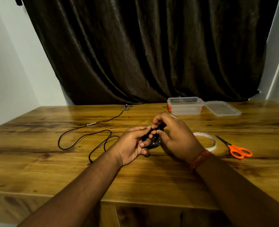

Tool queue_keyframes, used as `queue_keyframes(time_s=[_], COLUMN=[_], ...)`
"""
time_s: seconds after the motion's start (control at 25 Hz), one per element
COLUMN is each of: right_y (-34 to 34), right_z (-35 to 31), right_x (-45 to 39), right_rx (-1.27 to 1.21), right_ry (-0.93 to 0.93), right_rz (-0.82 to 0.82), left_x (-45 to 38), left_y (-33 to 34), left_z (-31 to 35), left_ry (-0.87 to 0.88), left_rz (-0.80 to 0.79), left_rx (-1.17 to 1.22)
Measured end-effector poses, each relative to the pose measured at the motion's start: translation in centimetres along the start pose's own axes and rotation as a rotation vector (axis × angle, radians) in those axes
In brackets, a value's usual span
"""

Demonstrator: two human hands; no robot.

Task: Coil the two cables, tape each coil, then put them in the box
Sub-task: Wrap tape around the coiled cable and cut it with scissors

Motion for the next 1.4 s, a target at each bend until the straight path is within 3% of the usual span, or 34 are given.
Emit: queue_keyframes(time_s=[0.4, 0.8, 1.0, 1.2, 1.32, 1.4], right_y=[-0.3, 0.2, 0.7, -1.1, -0.1, 0.1], right_z=[-0.5, -1.3, -0.5, 0.6, 0.8, 0.8], right_x=[0.1, 0.1, 0.4, 0.1, 0.1, 0.1], right_rx=[0.019, 0.133, 0.1, -0.198, -0.199, -0.179], right_ry=[-0.036, -0.152, -0.103, 0.103, 0.133, 0.122], right_rz=[0.073, 0.033, -0.128, 0.04, -0.115, -0.123], left_x=[-0.1, -0.3, -0.5, 0.0, 0.3, 0.4], left_y=[0.1, -0.3, -0.9, -0.5, 0.0, 0.3], left_z=[0.1, 0.1, 0.4, 0.7, 0.6, 0.5], left_ry=[0.029, 0.07, 0.093, 0.134, 0.134, 0.137], left_rz=[0.059, 0.098, 0.116, 0.109, 0.08, 0.053], left_rx=[-0.081, -0.126, -0.039, -0.125, -0.171, -0.219])
Point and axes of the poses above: each hand's wrist, its own x-axis away from the middle knuckle, its own y-axis out of the palm, z = x × y, the point moved 5 cm from there along -x, towards the middle knuckle, and after that the axes turned 11 degrees about x, right-handed, at the moved point
